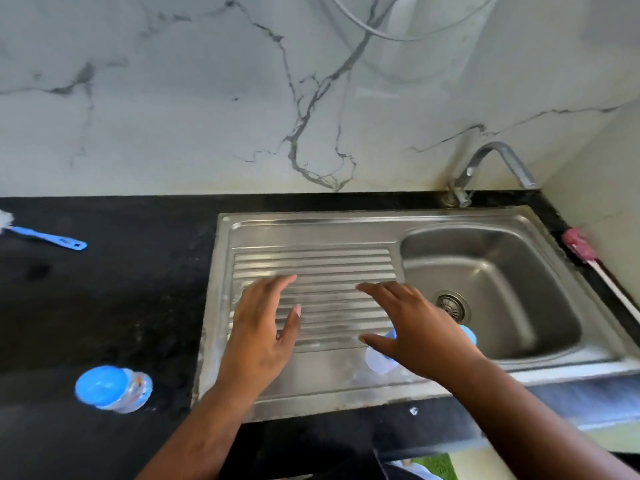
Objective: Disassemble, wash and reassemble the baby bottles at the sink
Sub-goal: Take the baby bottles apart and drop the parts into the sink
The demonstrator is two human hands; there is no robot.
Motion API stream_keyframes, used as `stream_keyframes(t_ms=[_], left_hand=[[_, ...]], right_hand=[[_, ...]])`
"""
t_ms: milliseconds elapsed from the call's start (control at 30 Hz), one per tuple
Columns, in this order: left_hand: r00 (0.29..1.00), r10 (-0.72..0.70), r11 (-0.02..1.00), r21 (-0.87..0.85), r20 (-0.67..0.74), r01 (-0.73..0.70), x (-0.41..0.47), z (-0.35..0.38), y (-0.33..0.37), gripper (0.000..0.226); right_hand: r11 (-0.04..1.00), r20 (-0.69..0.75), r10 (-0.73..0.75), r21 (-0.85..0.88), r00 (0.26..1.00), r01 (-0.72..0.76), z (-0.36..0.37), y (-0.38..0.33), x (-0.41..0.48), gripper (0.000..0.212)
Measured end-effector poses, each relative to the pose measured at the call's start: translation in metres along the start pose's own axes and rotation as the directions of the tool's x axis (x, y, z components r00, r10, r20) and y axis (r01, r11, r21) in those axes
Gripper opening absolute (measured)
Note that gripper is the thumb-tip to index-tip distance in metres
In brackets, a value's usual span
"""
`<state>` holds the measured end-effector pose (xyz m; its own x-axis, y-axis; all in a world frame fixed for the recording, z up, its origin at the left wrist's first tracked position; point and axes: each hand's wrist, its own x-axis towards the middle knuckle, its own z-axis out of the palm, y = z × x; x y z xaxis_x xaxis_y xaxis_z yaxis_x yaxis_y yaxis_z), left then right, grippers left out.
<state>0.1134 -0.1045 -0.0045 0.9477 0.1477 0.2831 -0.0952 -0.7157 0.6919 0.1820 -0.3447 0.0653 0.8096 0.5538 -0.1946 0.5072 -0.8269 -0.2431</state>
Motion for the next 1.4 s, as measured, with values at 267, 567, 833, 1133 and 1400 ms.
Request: stream_keyframes(t_ms=[267,567,833,1133,1400], left_hand=[[0.936,-0.131,0.986,0.057,-0.326,0.158,-0.033,-0.098,-0.025,0.04],[0.754,-0.383,0.91,-0.077,-0.533,0.408,-0.087,-0.161,-0.064,0.038],[0.733,-0.462,0.88,-0.152,-0.5,0.451,-0.095,-0.151,-0.077,0.05],[0.925,-0.359,0.914,-0.247,-0.127,0.321,-0.051,-0.111,-0.062,0.069],[0.992,-0.025,0.982,-0.181,0.127,0.048,0.028,-0.034,0.034,0.066]], right_hand=[[0.914,0.096,-0.4,0.12,0.912,0.388,0.031,-0.129,0.076,0.069],[0.707,0.238,-0.704,0.149,0.669,0.691,0.092,-0.268,0.126,0.078],[0.776,0.292,-0.626,0.143,0.723,0.615,0.115,-0.283,0.131,0.055],[0.823,0.074,-0.343,0.504,0.937,0.262,0.028,-0.18,0.113,0.044],[0.715,0.018,0.008,0.699,1.0,-0.018,-0.053,-0.049,0.038,0.042]])
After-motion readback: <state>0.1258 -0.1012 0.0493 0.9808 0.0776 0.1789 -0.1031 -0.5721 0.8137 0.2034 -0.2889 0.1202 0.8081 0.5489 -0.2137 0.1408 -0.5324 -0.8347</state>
